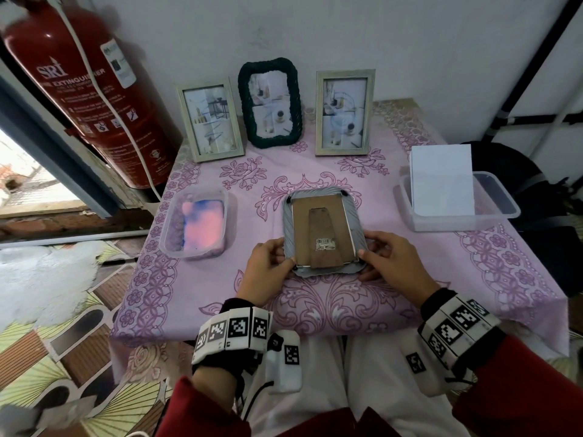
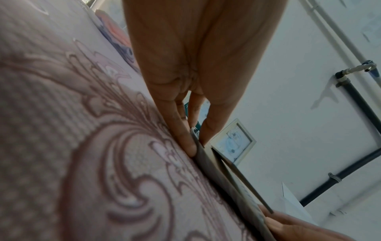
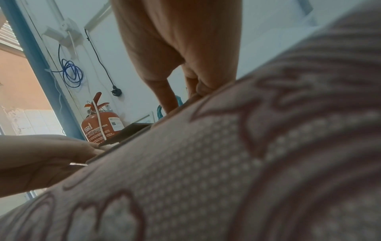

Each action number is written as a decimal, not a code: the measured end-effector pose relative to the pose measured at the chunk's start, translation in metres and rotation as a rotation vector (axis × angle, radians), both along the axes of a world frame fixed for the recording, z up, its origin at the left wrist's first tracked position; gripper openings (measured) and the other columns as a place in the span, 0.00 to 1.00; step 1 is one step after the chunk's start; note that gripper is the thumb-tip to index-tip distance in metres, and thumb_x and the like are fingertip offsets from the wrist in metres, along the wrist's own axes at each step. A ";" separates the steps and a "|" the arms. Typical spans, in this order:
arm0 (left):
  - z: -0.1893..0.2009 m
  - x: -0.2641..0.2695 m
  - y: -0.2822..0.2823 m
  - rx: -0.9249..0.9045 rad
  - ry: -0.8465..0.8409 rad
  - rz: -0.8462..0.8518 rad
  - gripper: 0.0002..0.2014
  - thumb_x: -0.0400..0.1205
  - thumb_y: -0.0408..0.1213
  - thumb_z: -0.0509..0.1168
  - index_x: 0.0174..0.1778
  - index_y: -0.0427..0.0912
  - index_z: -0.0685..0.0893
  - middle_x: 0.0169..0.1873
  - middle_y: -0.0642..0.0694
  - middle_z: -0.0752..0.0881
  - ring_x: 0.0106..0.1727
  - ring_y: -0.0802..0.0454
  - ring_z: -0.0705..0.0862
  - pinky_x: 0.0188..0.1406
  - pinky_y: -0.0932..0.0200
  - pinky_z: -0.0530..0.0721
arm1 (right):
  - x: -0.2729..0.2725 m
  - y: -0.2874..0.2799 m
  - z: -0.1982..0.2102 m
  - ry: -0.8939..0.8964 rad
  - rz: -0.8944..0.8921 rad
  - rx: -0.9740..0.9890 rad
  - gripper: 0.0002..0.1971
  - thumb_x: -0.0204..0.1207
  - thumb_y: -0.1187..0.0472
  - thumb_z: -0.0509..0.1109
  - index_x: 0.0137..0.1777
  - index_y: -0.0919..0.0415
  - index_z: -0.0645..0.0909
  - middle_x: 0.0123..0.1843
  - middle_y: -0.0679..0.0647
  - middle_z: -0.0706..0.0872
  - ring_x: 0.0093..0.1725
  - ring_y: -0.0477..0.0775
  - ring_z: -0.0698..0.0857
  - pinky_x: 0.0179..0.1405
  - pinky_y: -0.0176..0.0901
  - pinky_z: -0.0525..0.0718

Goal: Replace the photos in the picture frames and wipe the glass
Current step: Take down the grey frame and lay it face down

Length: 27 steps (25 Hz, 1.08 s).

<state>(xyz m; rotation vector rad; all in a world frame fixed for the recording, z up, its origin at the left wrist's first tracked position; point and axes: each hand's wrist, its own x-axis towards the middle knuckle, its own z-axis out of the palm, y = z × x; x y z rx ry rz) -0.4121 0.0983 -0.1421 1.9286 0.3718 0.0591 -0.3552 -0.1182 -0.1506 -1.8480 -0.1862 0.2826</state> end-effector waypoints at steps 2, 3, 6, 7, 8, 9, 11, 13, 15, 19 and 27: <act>0.001 0.000 -0.002 -0.018 0.022 0.005 0.20 0.77 0.24 0.67 0.66 0.28 0.76 0.42 0.39 0.78 0.43 0.44 0.79 0.54 0.43 0.84 | 0.000 0.001 -0.001 0.009 -0.009 0.010 0.19 0.76 0.70 0.68 0.67 0.62 0.78 0.40 0.59 0.80 0.24 0.50 0.86 0.27 0.42 0.89; 0.001 0.000 -0.003 -0.006 0.029 0.020 0.22 0.76 0.24 0.67 0.67 0.31 0.74 0.44 0.41 0.77 0.43 0.46 0.79 0.55 0.45 0.84 | 0.000 0.001 -0.002 0.011 -0.018 0.018 0.19 0.76 0.68 0.69 0.68 0.61 0.77 0.39 0.58 0.79 0.24 0.50 0.86 0.27 0.43 0.89; 0.002 -0.001 -0.007 0.206 -0.013 0.097 0.24 0.75 0.34 0.70 0.67 0.44 0.74 0.55 0.45 0.71 0.50 0.52 0.77 0.59 0.60 0.76 | 0.002 0.000 0.001 -0.004 -0.002 0.014 0.23 0.77 0.60 0.70 0.71 0.47 0.72 0.36 0.57 0.79 0.26 0.53 0.87 0.26 0.46 0.89; 0.004 -0.001 -0.009 0.305 -0.034 0.102 0.21 0.75 0.38 0.70 0.64 0.46 0.77 0.57 0.46 0.70 0.56 0.51 0.75 0.62 0.62 0.71 | 0.003 0.000 0.003 -0.016 0.021 -0.014 0.24 0.76 0.57 0.70 0.71 0.43 0.71 0.35 0.57 0.79 0.26 0.54 0.86 0.26 0.47 0.89; 0.005 0.000 -0.011 0.386 -0.040 0.093 0.18 0.75 0.43 0.70 0.61 0.47 0.81 0.57 0.46 0.71 0.61 0.49 0.73 0.63 0.63 0.67 | 0.006 0.000 0.004 -0.028 0.044 -0.048 0.24 0.76 0.56 0.70 0.70 0.40 0.70 0.33 0.58 0.80 0.26 0.57 0.86 0.25 0.49 0.89; 0.007 0.002 -0.014 0.430 -0.027 0.081 0.16 0.74 0.48 0.70 0.57 0.48 0.84 0.57 0.47 0.71 0.63 0.48 0.71 0.63 0.63 0.65 | 0.009 0.000 0.005 -0.039 0.062 -0.082 0.23 0.76 0.55 0.70 0.69 0.40 0.70 0.32 0.58 0.80 0.25 0.59 0.86 0.23 0.51 0.89; 0.007 0.005 -0.018 0.440 0.009 0.069 0.16 0.72 0.54 0.71 0.51 0.50 0.87 0.56 0.47 0.72 0.64 0.48 0.71 0.64 0.60 0.66 | 0.014 0.000 0.006 -0.048 0.077 -0.123 0.23 0.75 0.56 0.71 0.68 0.40 0.71 0.28 0.58 0.81 0.23 0.62 0.86 0.20 0.52 0.87; 0.007 0.007 -0.022 0.440 0.017 0.093 0.17 0.70 0.56 0.72 0.49 0.51 0.87 0.58 0.47 0.72 0.67 0.48 0.69 0.67 0.56 0.66 | 0.017 0.000 0.007 -0.045 0.080 -0.136 0.24 0.74 0.56 0.73 0.67 0.41 0.71 0.26 0.58 0.81 0.21 0.62 0.85 0.17 0.50 0.86; 0.006 0.008 -0.026 0.439 0.022 0.125 0.17 0.68 0.56 0.73 0.48 0.52 0.87 0.62 0.46 0.71 0.69 0.47 0.67 0.68 0.55 0.63 | 0.018 0.000 0.006 -0.044 0.081 -0.145 0.23 0.74 0.57 0.73 0.67 0.41 0.72 0.25 0.57 0.81 0.20 0.62 0.85 0.17 0.49 0.85; 0.007 0.013 -0.031 0.366 0.064 0.144 0.17 0.66 0.54 0.77 0.46 0.50 0.87 0.69 0.45 0.68 0.73 0.46 0.63 0.71 0.56 0.61 | 0.018 0.000 0.004 -0.052 0.071 -0.159 0.22 0.74 0.58 0.73 0.65 0.42 0.73 0.24 0.55 0.81 0.19 0.59 0.84 0.16 0.45 0.84; 0.012 0.014 -0.033 0.272 0.072 0.141 0.15 0.68 0.47 0.77 0.47 0.46 0.86 0.70 0.42 0.68 0.74 0.45 0.62 0.74 0.53 0.62 | 0.019 0.000 0.001 -0.085 0.079 -0.189 0.19 0.76 0.60 0.71 0.63 0.41 0.75 0.25 0.57 0.81 0.19 0.57 0.85 0.17 0.42 0.84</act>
